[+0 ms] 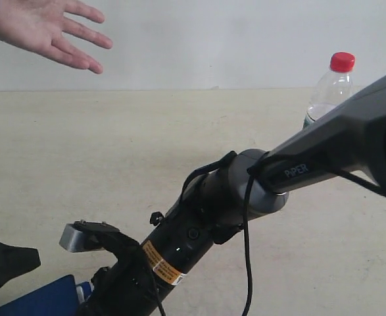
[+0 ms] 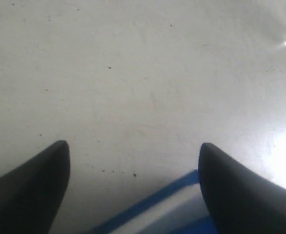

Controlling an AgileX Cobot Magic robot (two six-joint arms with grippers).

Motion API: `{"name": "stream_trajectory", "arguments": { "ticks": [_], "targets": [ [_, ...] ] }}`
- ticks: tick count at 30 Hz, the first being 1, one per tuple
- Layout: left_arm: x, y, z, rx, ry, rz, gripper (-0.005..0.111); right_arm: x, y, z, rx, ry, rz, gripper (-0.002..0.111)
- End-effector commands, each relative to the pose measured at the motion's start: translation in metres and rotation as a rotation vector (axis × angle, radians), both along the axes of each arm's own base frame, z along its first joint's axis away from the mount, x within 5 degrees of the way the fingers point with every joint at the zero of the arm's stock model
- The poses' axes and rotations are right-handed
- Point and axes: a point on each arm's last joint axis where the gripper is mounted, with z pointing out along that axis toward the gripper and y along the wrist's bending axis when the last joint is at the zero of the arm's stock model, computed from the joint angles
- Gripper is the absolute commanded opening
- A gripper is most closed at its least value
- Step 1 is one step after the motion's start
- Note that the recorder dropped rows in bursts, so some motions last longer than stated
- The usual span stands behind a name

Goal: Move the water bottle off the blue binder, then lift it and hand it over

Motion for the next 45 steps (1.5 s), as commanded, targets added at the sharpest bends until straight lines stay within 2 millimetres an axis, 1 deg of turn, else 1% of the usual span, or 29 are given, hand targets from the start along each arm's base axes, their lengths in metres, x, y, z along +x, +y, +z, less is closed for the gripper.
{"name": "stream_trajectory", "arguments": {
  "ticks": [1, 7, 11, 15, 19, 21, 23, 28, 31, 33, 34, 36, 38, 42, 45],
  "targets": [
    [0.002, 0.002, 0.001, 0.041, -0.022, -0.002, 0.068, 0.028, -0.014, 0.004, -0.011, -0.058, -0.095, 0.0],
    [0.002, 0.002, 0.001, 0.037, -0.024, -0.004, 0.068, 0.068, -0.046, 0.017, 0.038, -0.025, -0.219, 0.0],
    [0.002, 0.001, 0.002, 0.033, -0.036, -0.024, 0.068, 0.079, -0.058, 0.017, 0.044, -0.016, -0.248, 0.0],
    [0.002, 0.002, 0.002, 0.052, -0.04, -0.029, 0.068, 0.076, -0.058, 0.02, 0.086, -0.015, -0.21, 0.0],
    [0.002, 0.001, 0.0, 0.051, -0.033, -0.041, 0.068, 0.071, -0.054, 0.032, 0.254, -0.02, -0.126, 0.0],
    [0.002, -0.003, -0.001, 0.023, -0.039, -0.084, 0.068, 0.072, -0.053, 0.035, 0.3, -0.036, -0.135, 0.0],
    [0.002, -0.005, -0.003, 0.009, -0.038, -0.123, 0.068, 0.073, -0.052, 0.037, 0.313, -0.042, -0.143, 0.0],
    [0.003, -0.005, -0.012, 0.012, 0.016, -0.147, 0.068, 0.072, -0.053, 0.039, 0.311, -0.054, -0.129, 0.0],
    [0.004, -0.01, -0.012, -0.032, -0.005, -0.21, 0.068, 0.072, -0.053, 0.039, 0.311, -0.054, -0.129, 0.0],
    [0.006, -0.018, -0.005, -0.103, -0.086, -0.298, 0.064, 0.072, -0.053, 0.039, 0.311, -0.054, -0.129, 0.0],
    [0.007, -0.023, 0.001, -0.158, -0.15, -0.357, 0.061, 0.072, -0.053, 0.039, 0.311, -0.054, -0.129, 0.0],
    [0.009, -0.031, 0.013, -0.269, -0.271, -0.452, 0.05, 0.072, -0.053, 0.039, 0.311, -0.054, -0.129, 0.0],
    [0.012, -0.034, 0.02, -0.336, -0.33, -0.493, 0.039, 0.072, -0.053, 0.039, 0.308, -0.052, -0.126, 0.0],
    [0.018, -0.033, 0.014, -0.349, -0.296, -0.487, 0.02, 0.07, -0.054, 0.037, 0.293, -0.054, -0.107, 0.0],
    [0.019, -0.033, 0.008, -0.354, -0.27, -0.489, 0.009, 0.069, -0.055, 0.036, 0.284, -0.058, -0.093, 0.0]
  ]
}}
